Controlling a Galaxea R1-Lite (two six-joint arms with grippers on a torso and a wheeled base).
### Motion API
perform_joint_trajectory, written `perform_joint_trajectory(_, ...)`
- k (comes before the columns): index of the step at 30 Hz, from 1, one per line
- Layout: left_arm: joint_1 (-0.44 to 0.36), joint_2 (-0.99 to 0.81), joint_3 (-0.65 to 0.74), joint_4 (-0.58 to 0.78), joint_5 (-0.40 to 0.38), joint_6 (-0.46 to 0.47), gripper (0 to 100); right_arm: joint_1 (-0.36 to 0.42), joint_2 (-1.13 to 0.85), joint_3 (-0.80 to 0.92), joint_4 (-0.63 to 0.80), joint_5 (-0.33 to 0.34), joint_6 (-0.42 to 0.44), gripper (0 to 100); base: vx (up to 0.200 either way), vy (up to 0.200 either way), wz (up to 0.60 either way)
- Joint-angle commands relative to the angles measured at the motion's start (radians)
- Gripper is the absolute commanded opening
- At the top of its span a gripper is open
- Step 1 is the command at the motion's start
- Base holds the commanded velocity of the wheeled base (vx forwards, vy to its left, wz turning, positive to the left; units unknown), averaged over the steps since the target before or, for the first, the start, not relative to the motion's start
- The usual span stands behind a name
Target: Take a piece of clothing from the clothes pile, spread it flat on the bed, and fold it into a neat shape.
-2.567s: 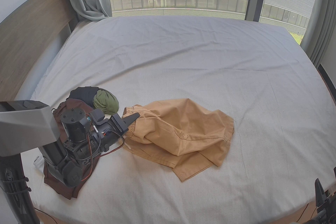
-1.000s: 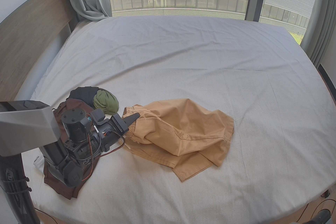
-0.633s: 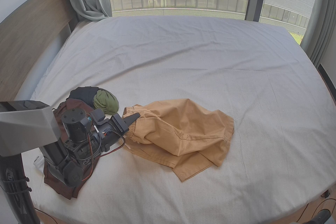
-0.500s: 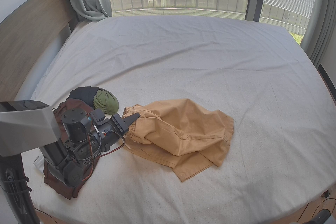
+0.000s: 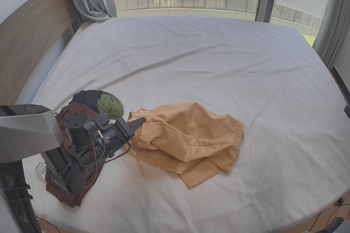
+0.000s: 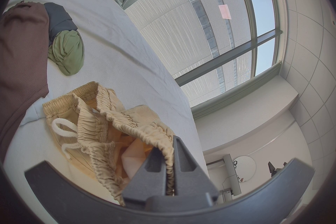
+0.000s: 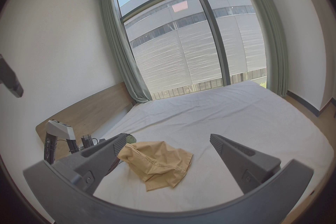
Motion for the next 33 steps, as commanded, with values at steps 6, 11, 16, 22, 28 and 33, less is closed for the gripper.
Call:
perform_joint_trajectory(6,-0.006,-0.002,0.004,-0.002,0.0,0.009,0,0.032,0.255,-0.025,-0.11,0.007,0.009,100,0.0,0.0,0.0)
perform_joint_trajectory(11,-0.006,-0.002,0.005,-0.002,0.0,0.009,0,0.04,0.301,-0.025,-0.146,0.009,0.01,100,0.0,0.0,0.0)
perform_joint_trajectory(16,-0.008,-0.002,0.007,-0.002,0.0,0.009,0,0.063,0.35,-0.021,-0.159,0.012,0.05,100,0.0,0.0,0.0)
perform_joint_trajectory(22,-0.014,0.001,0.008,-0.002,0.0,0.009,0,0.089,0.415,0.001,-0.161,0.023,0.099,100,0.0,0.0,0.0)
perform_joint_trajectory(28,-0.014,0.006,0.008,-0.002,0.0,0.009,0,0.081,0.571,0.045,-0.253,0.084,0.121,100,0.0,0.0,0.0)
perform_joint_trajectory(33,-0.013,0.006,0.008,-0.002,0.001,0.009,0,0.083,0.709,0.091,-0.388,0.113,0.176,100,0.0,0.0,0.0)
